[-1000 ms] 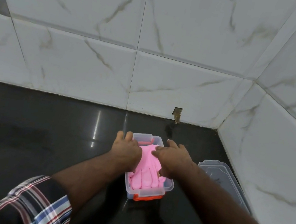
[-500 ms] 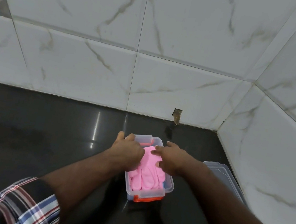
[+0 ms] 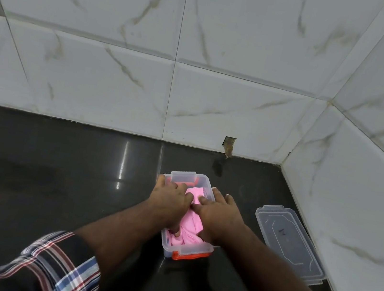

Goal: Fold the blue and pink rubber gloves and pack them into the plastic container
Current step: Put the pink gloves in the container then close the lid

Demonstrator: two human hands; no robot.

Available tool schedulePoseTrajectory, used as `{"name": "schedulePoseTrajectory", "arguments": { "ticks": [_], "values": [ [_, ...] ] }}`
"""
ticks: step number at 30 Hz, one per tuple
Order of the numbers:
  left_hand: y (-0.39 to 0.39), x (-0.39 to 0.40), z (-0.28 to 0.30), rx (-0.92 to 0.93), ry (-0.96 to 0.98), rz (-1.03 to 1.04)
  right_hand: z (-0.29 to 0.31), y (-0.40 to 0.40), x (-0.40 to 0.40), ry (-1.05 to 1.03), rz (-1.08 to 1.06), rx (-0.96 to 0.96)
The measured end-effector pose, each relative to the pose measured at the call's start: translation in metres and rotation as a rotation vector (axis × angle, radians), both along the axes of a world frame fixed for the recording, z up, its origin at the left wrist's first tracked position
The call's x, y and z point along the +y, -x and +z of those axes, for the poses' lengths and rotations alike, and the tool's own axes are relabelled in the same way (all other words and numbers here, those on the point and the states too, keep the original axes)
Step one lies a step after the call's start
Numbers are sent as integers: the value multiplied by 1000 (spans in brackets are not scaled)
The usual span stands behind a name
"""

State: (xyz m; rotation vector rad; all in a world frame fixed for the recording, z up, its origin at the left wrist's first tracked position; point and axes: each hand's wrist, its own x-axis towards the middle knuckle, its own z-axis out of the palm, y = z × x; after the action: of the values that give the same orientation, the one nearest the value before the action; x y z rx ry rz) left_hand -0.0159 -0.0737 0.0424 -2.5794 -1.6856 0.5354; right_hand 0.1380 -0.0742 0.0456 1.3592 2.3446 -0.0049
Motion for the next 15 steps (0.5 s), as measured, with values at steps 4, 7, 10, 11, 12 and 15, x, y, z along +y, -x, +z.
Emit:
{"name": "schedulePoseTrajectory", "arguments": {
  "ticks": [4,7,10,11,12,15],
  "values": [
    [3,-1,5,-42,44,15,0,0,-1,40,-43,36],
    [13,2,17,-160,125,55,11,3,-2,85,-126,123],
    [35,7,26,-245,135,43,15,14,-12,-60,-179,402],
    [42,7,29,-236,148,38,13,19,-17,-98,-191,512],
    [47,6,30,-217,160,29,10,25,-23,-91,-202,587],
    [55,0,31,-185,170,-3,-4,40,-31,49,-251,576]
  ]
}}
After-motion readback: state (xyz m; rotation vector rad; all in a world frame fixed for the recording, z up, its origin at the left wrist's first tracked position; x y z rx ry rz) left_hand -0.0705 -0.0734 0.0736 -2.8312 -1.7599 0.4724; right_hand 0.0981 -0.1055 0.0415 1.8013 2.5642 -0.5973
